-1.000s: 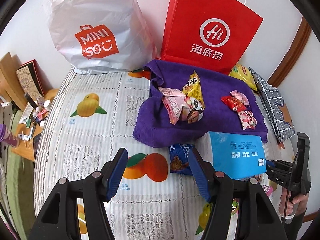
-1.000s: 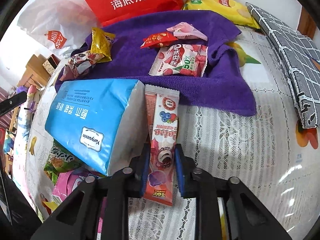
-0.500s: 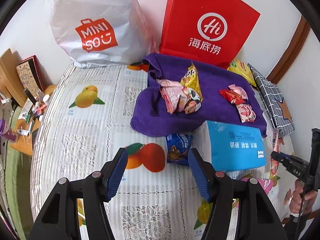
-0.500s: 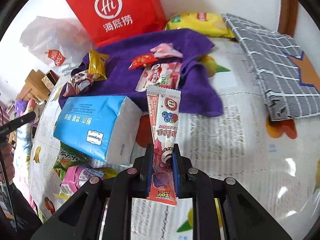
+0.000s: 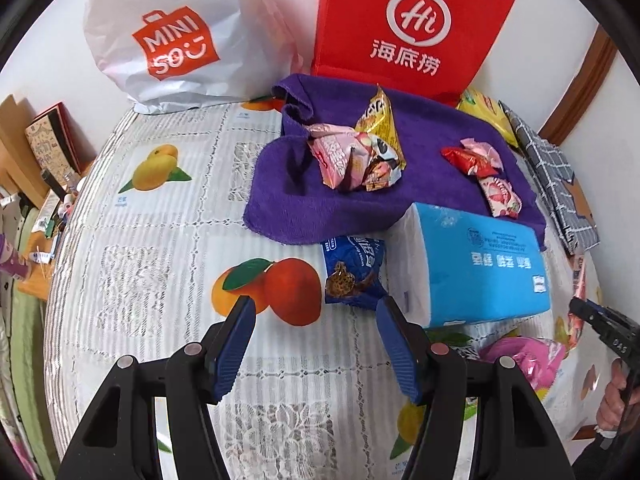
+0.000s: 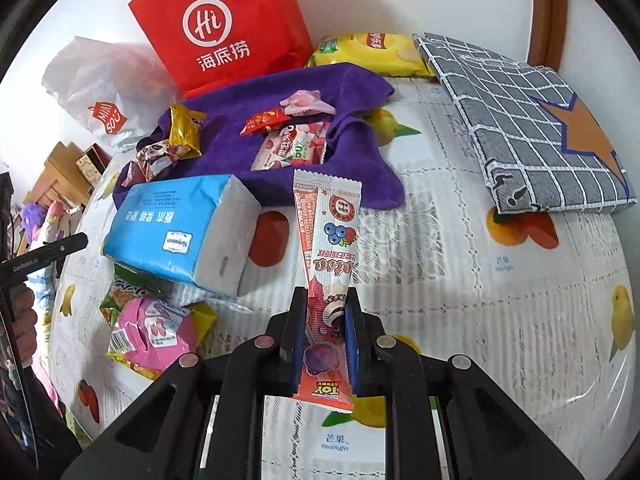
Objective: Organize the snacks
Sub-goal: 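Grasp the blue snack packet with the left tool while the right tool holds the stick candy, then lift both held snacks toward the purple towel with both tools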
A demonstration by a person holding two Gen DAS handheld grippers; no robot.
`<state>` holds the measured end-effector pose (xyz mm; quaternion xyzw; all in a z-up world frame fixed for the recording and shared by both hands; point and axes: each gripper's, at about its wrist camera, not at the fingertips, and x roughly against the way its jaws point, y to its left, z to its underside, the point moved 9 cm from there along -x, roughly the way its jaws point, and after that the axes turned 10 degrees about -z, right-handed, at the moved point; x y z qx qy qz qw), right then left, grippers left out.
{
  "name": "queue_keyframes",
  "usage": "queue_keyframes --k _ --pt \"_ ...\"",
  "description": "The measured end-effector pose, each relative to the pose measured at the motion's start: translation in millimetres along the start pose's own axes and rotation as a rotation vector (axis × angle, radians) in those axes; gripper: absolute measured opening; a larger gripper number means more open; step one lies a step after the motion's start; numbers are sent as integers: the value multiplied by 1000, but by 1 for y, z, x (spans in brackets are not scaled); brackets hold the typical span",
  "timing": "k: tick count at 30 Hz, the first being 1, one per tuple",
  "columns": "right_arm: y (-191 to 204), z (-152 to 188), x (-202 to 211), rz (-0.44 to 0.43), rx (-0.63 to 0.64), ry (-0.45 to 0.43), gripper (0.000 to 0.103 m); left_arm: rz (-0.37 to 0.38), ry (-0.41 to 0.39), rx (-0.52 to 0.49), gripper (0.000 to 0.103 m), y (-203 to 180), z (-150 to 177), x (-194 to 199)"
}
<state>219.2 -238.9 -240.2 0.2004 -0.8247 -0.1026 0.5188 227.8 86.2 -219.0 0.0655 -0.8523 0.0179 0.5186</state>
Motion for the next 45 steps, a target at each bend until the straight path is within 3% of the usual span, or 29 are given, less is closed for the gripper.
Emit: queue_keyframes --k 20,29,32,34,45 --pt "-16 -10 -9 19 -43 1 17 74 23 -107 59 -24 -19 -50" --pt "-21 -11 -16 21 -53 13 17 121 34 -112 53 -30 -20 -57" --pt "-22 -11 -17 24 -53 14 17 128 33 -113 47 -31 -19 -59" --pt "-22 -11 -17 26 -55 15 17 145 36 -116 36 -32 -19 -59" --pt "-20 -10 -17 25 -47 17 17 128 35 -109 38 -16 -10 -56"
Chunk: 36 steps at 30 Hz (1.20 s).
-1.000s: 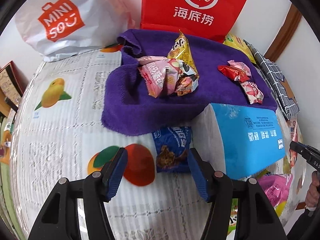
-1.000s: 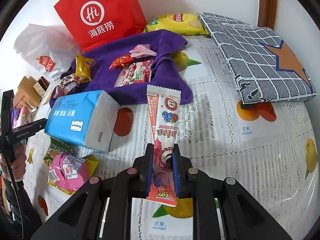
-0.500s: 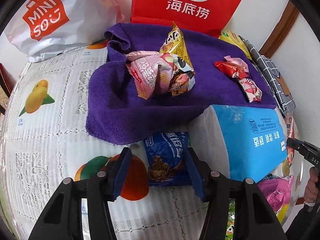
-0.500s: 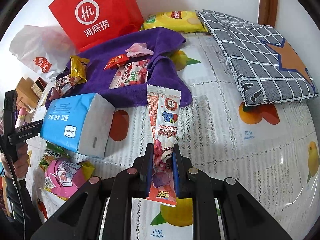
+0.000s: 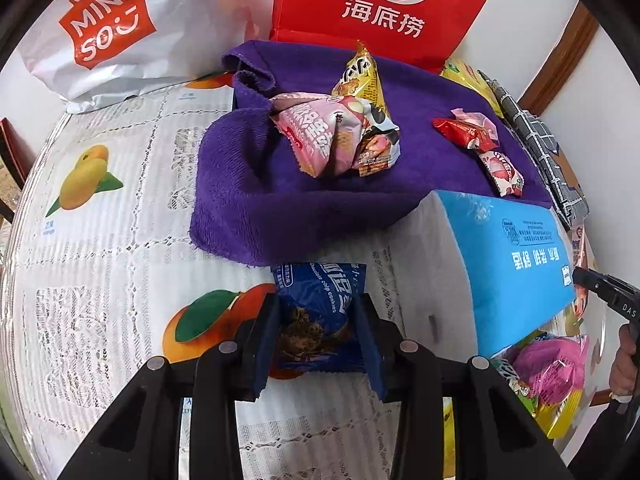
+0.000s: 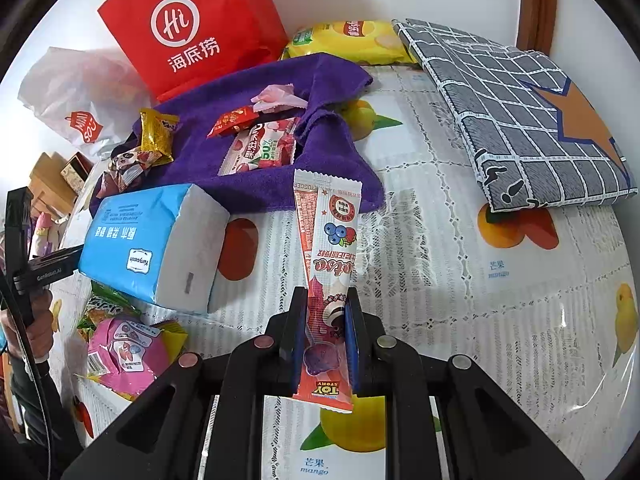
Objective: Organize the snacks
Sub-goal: 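Lift both held snacks toward the purple towel with both tools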
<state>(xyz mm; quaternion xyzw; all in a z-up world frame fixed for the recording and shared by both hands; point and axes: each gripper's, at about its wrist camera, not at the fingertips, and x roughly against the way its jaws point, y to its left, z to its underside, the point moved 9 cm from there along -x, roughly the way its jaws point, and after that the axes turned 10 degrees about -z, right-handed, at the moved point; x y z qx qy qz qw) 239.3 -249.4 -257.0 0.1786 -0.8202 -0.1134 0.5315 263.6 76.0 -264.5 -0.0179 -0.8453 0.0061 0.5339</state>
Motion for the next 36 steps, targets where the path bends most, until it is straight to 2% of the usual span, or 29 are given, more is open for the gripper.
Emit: queue_keyframes --k 7,12,16,22,25,36 --pt "3 1 2 -2 7 -2 18 -50 -19 -65 46 -10 3 -2" --pt "2 3 5 2 4 -5 18 -105 -53 -105 46 -13 3 -3" --pt "1 4 7 2 -2 -7 18 -130 -72 -117 39 -9 3 -2" --pt "7 5 9 -4 8 -12 18 -86 -58 -46 37 -1 6 7" --pt "13 6 13 -12 13 -18 18 -97 -70 -36 37 2 9 18" --pt "47 6 31 -56 71 -63 18 -57 -135 5 37 -9 21 73"
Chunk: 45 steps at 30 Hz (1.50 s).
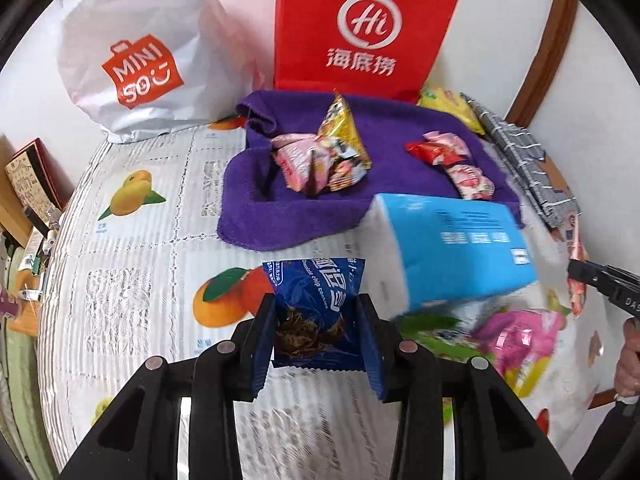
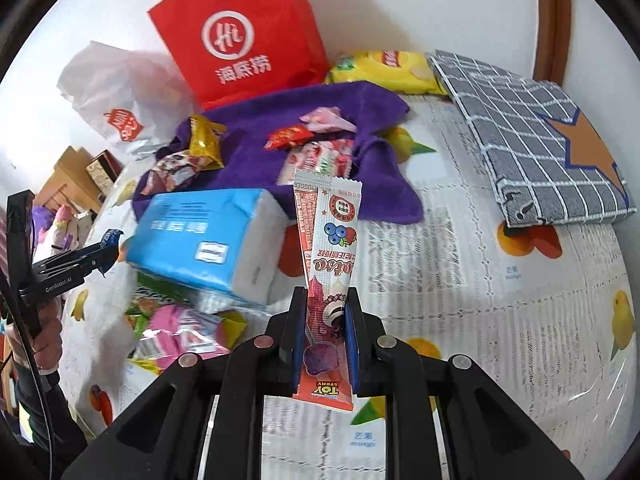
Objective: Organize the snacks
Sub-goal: 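Lift both held snacks toward the purple towel with both tools, then carry the pink stick candy and blue packet over the purple towel with both tools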
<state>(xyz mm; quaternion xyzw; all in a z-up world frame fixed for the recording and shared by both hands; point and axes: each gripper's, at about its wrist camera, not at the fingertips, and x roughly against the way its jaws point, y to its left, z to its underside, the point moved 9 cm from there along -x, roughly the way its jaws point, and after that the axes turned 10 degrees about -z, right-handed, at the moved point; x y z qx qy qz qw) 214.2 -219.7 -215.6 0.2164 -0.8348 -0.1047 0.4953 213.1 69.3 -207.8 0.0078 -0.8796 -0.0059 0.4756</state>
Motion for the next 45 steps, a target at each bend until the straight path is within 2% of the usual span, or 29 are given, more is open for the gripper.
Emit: queue_keyframes --k 13,20,28,34,45 --pt "51 -17 30 -56 74 -83 18 68 -36 29 37 -27 -2 50" --pt "76 -31 42 -98 93 -123 18 88 -69 19 37 -49 -19 70" --pt "91 -53 47 -98 111 -163 18 108 -118 21 37 -57 -44 89" --pt "94 -71 42 -96 115 -175 18 116 -136 28 37 -56 -64 89" --pt "84 -96 25 -75 111 -171 18 111 -119 47 37 -52 -90 67"
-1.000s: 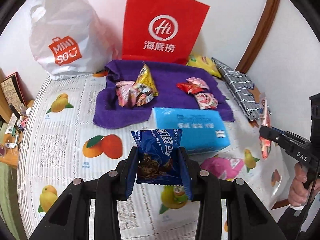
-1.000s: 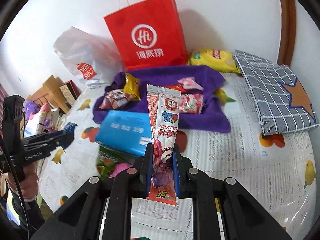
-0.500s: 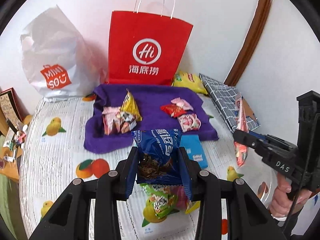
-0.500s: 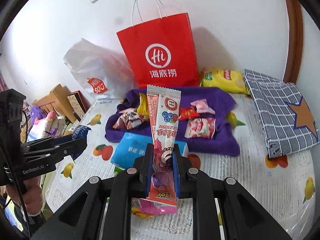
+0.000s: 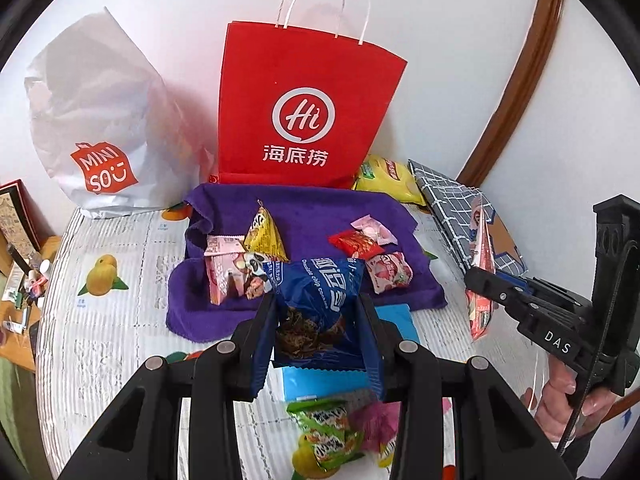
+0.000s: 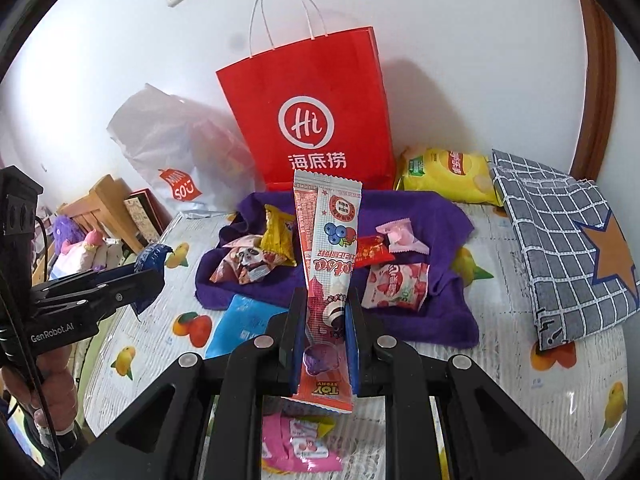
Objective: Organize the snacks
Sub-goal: 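Carry the pink stick candy and blue packet over the purple towel with both tools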
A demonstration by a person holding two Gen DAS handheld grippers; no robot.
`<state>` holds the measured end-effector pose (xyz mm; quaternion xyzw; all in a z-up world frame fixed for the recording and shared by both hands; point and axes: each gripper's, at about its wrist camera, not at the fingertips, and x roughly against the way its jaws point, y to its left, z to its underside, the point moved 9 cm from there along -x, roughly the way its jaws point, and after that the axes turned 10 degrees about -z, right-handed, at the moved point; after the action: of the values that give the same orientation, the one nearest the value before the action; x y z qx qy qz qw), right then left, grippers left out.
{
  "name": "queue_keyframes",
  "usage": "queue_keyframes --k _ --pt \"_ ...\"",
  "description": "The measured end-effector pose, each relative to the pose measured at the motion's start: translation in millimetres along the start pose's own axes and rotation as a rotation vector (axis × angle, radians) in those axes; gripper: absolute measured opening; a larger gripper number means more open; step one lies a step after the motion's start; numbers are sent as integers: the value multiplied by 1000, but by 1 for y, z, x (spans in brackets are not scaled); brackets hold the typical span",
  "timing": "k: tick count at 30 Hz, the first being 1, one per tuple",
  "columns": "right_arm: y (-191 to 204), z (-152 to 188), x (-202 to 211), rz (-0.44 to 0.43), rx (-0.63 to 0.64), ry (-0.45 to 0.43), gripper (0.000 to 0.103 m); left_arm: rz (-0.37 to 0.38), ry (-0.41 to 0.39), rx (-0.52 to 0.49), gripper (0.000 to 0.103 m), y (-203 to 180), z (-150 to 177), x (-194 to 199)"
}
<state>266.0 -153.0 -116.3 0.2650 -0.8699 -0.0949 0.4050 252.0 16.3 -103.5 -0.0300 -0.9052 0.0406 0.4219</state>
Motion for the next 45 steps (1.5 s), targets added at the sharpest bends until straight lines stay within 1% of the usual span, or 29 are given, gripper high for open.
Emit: queue_keyframes --k 16,23,35,45 --pt "-21 -36 -28 10 -22 -15 18 -8 -3 6 37 8 -37 -31" --pt "-30 -48 -40 18 -23 -15 18 -29 -6 14 37 17 -49 -45" --pt "-50 -69 -65 15 -50 -19 18 -36 15 59 37 34 -68 -75" --pt "-61 -82 -82 19 -49 -12 18 -28 27 56 37 23 -83 -96"
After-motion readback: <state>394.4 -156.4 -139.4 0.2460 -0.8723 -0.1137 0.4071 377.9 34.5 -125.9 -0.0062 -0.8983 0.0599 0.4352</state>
